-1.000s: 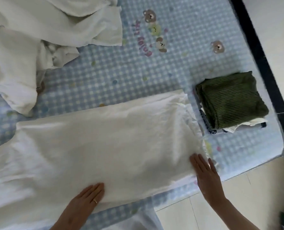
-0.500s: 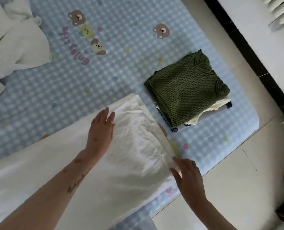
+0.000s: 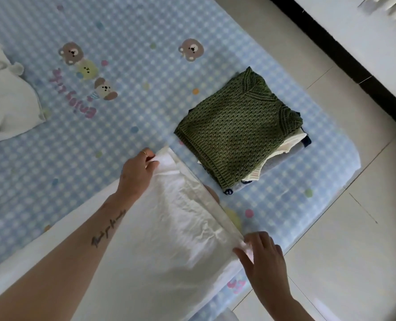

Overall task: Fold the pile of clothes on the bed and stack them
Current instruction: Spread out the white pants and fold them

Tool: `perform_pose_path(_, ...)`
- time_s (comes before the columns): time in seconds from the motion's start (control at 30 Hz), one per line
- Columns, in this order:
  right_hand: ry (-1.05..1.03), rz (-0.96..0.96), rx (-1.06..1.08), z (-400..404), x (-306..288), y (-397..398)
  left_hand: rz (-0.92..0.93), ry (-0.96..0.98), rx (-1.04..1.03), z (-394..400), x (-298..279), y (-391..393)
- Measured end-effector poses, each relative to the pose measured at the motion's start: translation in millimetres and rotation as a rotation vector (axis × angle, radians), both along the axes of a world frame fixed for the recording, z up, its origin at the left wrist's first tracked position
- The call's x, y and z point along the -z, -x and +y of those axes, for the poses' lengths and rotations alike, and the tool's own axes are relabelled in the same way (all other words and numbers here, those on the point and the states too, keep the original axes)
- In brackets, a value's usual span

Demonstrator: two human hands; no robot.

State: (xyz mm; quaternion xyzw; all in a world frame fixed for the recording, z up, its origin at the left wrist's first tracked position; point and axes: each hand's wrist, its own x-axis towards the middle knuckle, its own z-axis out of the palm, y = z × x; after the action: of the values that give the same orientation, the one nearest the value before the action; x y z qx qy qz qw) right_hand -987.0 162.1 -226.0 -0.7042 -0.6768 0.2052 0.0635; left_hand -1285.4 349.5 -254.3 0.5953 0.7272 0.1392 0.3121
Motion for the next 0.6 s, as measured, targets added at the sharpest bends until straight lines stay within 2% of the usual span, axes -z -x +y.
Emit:
perform_pose_path(0.1, 0.044, -0.074, -0.036, -2.2, -1.2, -1.2, -0.029, 0.065, -0.038, 9.5, 0.4, -3.4)
perform_pose_path(0.2, 0.085, -0.06, -0.051, -3.4, -3.9, 2.4, -0.018, 0.127, -0.049, 15.9, 0.3, -3.9)
perform_pose_path(0.33, 0.174, 0.119, 0.028, -4.3, -12.3, 1.8, -0.011, 0.149, -0.041, 18.8, -2.8, -3.6)
perform_pose_path(0.43, 0.224, 0.288, 0.134, -3.2, -21.1, -8.9, -0.052, 0.043, -0.065, 26.7, -8.8, -2.1)
perform_pose_path(0.5, 0.221, 0.316, 0.189, -0.2, -23.0, -16.6, -0.078, -0.016, -0.079, 31.7, -10.0, -7.0)
perform_pose_path(0.6, 0.373, 0.287, 0.206, 7.3, -16.5, -17.7, -0.03, 0.028, -0.023, 28.2, 2.0, -22.9)
